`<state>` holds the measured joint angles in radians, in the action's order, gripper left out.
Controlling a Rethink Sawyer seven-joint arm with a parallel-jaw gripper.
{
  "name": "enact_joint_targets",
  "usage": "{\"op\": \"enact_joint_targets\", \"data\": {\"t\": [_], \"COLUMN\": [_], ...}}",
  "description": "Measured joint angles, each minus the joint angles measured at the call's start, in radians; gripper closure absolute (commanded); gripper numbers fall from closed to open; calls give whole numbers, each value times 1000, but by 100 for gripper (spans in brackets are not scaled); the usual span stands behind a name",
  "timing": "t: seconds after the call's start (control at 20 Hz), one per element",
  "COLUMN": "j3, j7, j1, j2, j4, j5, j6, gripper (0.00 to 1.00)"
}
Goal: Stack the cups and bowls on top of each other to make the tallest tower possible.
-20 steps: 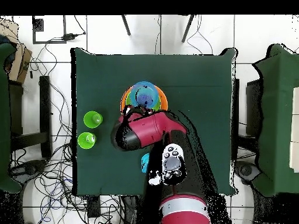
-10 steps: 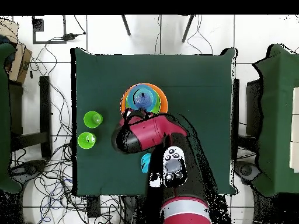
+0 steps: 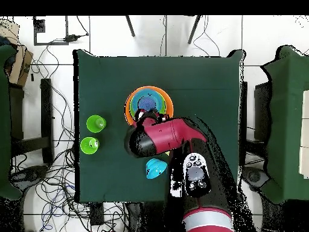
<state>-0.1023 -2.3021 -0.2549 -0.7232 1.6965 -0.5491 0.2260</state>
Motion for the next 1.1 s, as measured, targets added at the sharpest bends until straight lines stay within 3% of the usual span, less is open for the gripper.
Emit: {"op": "enact_joint_targets", "data": {"t": [1.1], "j3": [-36], "j7": [0], "j1": [-11], "j2": [-48], "j4": [23], "j5": [3], "j6": [22], "gripper": [100]}}
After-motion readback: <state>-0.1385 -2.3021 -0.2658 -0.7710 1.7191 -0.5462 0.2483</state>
